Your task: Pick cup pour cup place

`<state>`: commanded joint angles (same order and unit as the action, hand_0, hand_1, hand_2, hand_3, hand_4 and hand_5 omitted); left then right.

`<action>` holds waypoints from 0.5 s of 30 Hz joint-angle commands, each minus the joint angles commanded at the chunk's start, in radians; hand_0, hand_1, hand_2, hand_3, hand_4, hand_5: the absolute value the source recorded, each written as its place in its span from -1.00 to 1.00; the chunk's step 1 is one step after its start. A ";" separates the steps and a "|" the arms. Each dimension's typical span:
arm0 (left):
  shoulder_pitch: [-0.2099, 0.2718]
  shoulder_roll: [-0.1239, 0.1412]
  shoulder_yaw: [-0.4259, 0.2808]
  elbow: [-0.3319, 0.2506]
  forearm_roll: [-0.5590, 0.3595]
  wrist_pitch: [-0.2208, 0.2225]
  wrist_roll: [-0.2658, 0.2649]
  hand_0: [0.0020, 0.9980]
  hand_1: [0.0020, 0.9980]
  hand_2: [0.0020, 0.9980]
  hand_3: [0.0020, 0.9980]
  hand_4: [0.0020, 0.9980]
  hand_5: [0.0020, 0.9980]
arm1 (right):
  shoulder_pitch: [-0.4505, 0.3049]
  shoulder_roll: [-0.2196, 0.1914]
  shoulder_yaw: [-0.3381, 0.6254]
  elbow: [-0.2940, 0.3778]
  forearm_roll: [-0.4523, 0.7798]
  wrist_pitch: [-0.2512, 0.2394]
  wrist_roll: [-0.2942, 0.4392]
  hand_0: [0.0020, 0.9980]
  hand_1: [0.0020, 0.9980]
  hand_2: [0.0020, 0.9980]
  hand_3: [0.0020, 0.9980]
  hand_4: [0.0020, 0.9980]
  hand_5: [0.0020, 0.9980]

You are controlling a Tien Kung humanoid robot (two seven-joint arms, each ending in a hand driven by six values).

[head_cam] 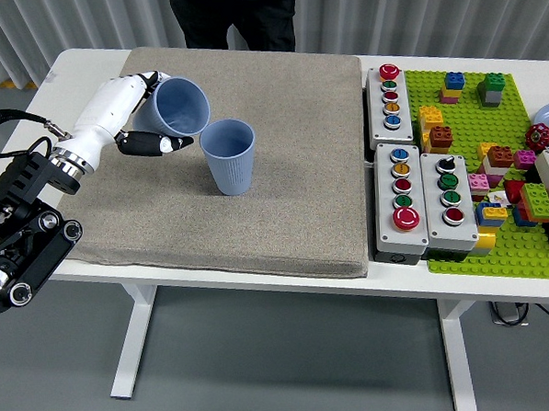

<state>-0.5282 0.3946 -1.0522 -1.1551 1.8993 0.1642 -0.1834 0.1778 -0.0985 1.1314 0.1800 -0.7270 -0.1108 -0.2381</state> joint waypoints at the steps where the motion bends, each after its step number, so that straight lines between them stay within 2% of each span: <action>1: -0.002 0.001 0.004 -0.001 0.009 0.001 0.001 0.10 0.01 0.05 0.06 0.59 -0.94 | 0.000 0.000 0.000 0.000 0.000 0.000 0.000 0.45 0.40 0.49 0.42 -0.34 -0.43; 9: -0.023 0.012 0.031 -0.015 0.096 0.011 0.011 0.09 0.01 0.05 0.06 0.58 -0.94 | 0.001 0.000 -0.001 0.000 0.002 0.000 0.000 0.45 0.40 0.49 0.42 -0.34 -0.43; 15: -0.035 0.019 0.043 -0.022 0.117 0.016 0.015 0.09 0.01 0.05 0.06 0.58 -0.94 | 0.003 -0.001 -0.003 0.000 0.008 -0.001 0.001 0.45 0.40 0.50 0.42 -0.34 -0.43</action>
<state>-0.5636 0.4135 -1.0095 -1.1772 2.0164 0.1802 -0.1688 0.1808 -0.0992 1.1283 0.1800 -0.7194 -0.1116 -0.2369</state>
